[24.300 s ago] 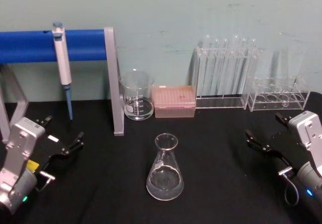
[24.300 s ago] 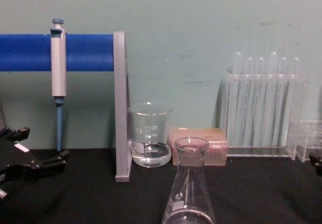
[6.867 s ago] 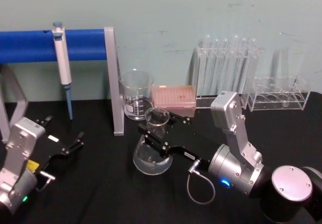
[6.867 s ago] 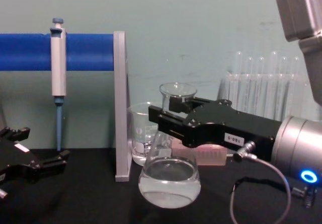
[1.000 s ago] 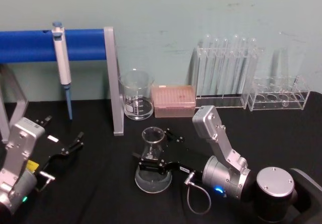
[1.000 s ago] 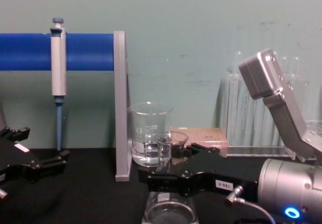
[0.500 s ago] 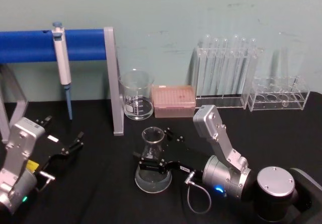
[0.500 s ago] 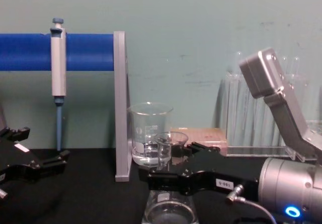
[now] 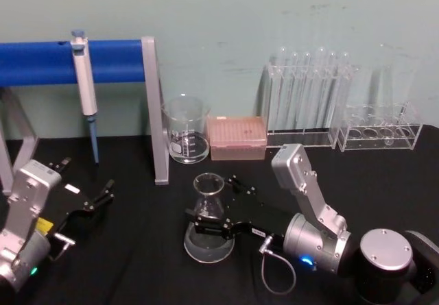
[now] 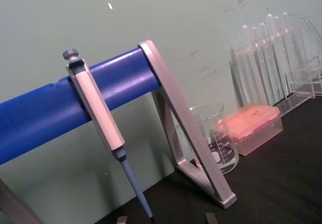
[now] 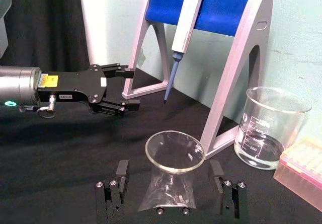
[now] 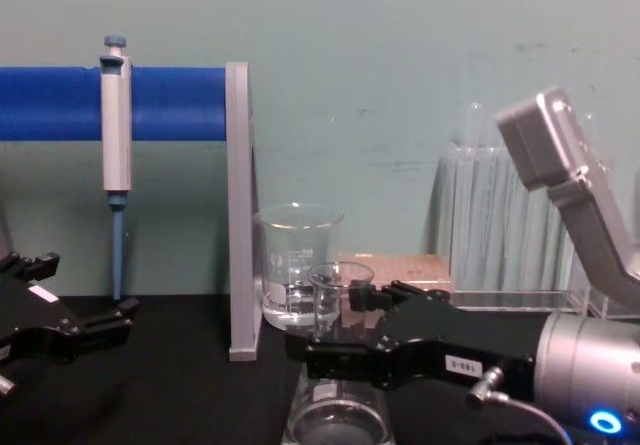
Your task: Grasp the erlenmeyer flask with one hand, shake it three times, then place it back.
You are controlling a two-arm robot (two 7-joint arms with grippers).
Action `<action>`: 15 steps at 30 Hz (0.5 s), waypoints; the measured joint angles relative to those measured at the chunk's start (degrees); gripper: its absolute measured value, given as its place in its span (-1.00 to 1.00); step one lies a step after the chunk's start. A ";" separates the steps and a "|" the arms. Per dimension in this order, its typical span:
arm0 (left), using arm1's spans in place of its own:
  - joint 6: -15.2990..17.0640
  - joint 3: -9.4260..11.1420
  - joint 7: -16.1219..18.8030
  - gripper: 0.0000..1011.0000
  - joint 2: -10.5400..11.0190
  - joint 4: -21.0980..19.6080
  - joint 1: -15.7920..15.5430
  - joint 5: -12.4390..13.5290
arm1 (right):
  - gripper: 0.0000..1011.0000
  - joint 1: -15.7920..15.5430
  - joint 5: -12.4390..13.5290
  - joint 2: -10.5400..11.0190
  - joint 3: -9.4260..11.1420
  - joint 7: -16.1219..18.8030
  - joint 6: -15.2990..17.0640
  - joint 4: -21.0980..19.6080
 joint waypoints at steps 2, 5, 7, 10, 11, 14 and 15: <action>0.00 0.00 0.00 0.98 0.00 0.00 0.00 0.00 | 0.98 -0.31 0.11 0.31 0.10 -0.04 0.19 -0.49; 0.00 0.00 0.00 0.98 0.00 0.00 0.00 0.00 | 0.98 -1.00 0.36 1.03 0.36 -0.24 0.70 -1.62; 0.00 0.00 0.00 0.98 0.00 0.00 0.00 0.00 | 0.98 -1.58 0.58 1.63 0.59 -0.35 1.05 -2.55; 0.00 0.00 0.00 0.98 0.00 0.00 0.00 0.00 | 0.98 -2.48 0.98 2.59 0.99 -0.42 1.55 -4.03; 0.00 0.00 0.00 0.98 0.00 0.00 0.00 0.00 | 0.98 -2.69 1.06 2.81 1.08 -0.44 1.64 -4.38; 0.00 0.00 0.00 0.98 0.00 0.00 0.00 0.00 | 0.98 -3.69 1.52 3.88 1.56 -0.60 2.23 -6.02; 0.00 0.00 0.00 0.98 0.00 0.00 0.00 0.00 | 0.98 -4.25 1.80 4.48 1.83 -0.69 2.56 -6.88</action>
